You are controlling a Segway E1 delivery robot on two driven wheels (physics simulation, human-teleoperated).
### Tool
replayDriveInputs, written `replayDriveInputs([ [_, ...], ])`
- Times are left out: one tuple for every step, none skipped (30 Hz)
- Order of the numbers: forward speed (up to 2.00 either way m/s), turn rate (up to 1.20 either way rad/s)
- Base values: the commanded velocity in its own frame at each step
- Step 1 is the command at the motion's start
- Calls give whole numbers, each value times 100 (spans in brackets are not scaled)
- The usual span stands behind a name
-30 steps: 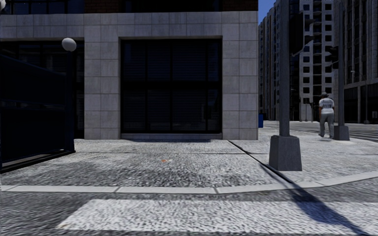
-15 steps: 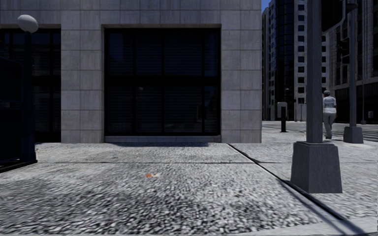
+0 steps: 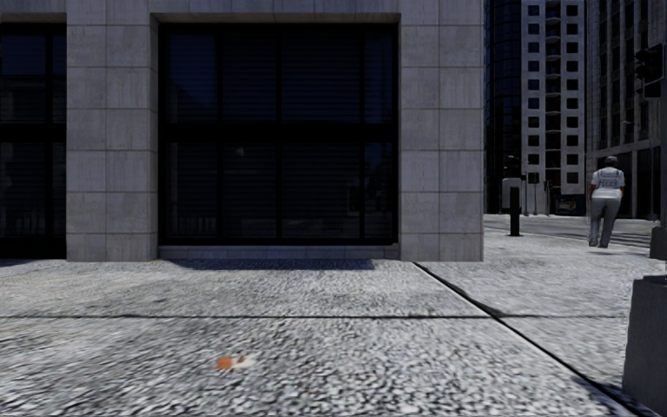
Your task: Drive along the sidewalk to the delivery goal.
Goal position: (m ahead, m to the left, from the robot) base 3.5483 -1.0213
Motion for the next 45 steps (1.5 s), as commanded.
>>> replayDriveInputs([
  [178, -22],
  [178, -22],
  [178, -22],
  [178, -22],
  [178, -23],
  [178, -25],
  [178, -29],
  [178, -29],
  [178, -36],
  [178, -41],
  [177, -43],
  [177, -43],
  [176, -44],
  [176, -44],
  [175, -44],
  [175, -44],
  [175, -44],
  [174, -44],
  [173, -45],
  [173, -45],
  [173, -45],
  [173, -47],
  [173, -48],
  [173, -48],
  [173, -48],
  [173, -48],
  [172, -48],
  [172, -48],
  [172, -48],
  [172, -48],
  [172, -48],
  [172, -48],
  [172, -48],
  [172, -48],
  [172, -48],
  [172, -48],
  [172, -48],
  [172, -48],
  [171, -48],
  [171, -48],
  [171, -48],
  [171, -48],
  [171, -48],
  [171, -48],
  [171, -48],
])
